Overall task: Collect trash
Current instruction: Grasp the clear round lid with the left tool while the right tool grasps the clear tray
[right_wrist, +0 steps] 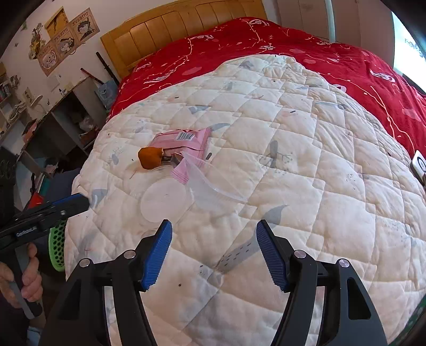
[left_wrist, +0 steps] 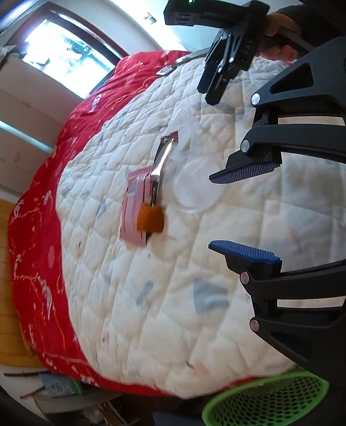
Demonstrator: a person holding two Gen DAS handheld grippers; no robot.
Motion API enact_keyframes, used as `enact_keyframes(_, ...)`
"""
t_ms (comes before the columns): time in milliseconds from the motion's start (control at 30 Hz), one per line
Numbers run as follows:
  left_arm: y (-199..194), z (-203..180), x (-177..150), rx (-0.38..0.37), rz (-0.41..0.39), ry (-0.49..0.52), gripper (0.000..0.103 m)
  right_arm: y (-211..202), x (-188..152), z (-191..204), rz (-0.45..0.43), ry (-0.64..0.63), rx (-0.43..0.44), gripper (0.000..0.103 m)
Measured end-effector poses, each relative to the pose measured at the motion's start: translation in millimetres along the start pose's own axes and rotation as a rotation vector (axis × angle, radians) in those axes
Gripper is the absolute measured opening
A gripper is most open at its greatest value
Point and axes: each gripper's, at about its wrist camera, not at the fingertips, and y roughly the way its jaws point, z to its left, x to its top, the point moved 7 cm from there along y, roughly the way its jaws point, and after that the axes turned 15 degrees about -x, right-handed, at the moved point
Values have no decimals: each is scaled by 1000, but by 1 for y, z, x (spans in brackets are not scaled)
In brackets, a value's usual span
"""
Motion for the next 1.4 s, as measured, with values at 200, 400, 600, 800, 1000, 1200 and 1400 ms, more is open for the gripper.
enact_keyframes(200, 44, 3, 5, -5, 67, -19, 36, 5, 1, -2, 1, -13, 7, 64)
enact_keyframes(400, 69, 14, 4, 5, 106, -51, 22, 12, 2, -4, 9, -8, 23, 64)
enact_keyframes(600, 67, 20, -1, 3, 107, -70, 4, 21, 7, 3, 14, -3, 48, 64)
enact_keyframes(800, 38, 27, -1, 40, 71, -35, 2, 33, 16, 13, 29, 10, 73, 64)
enact_keyframes(1000, 13, 42, -4, 64, 57, -35, 2, 48, 22, 27, 53, -20, 82, 64)
enact_keyframes(1200, 0, 55, -8, 80, 50, -47, 2, 61, 20, 49, 39, -198, -12, 70)
enact_keyframes(1400, -4, 61, -13, 71, 42, -70, 1, 72, 18, 54, 46, -242, -45, 62)
